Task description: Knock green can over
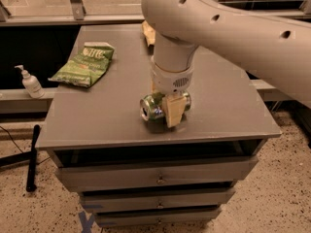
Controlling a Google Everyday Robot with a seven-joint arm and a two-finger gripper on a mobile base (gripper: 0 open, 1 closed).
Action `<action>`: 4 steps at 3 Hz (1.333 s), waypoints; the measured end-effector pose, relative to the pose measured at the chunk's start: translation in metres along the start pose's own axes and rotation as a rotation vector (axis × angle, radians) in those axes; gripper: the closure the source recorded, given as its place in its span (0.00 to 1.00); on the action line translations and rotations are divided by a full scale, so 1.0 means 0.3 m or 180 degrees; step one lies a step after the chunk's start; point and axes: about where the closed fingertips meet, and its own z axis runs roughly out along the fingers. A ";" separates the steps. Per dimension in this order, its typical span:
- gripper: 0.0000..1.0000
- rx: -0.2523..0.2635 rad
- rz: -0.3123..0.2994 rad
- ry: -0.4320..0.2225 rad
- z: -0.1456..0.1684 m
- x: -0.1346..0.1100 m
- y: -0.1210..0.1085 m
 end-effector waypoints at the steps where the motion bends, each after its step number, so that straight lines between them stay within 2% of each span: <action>1: 0.00 -0.0007 0.0030 -0.0014 -0.003 0.005 0.001; 4: 0.00 -0.0058 0.0277 -0.0213 -0.023 0.064 0.027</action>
Offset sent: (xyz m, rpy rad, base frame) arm -0.0015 -0.0131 0.0024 0.0360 0.0456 -0.0546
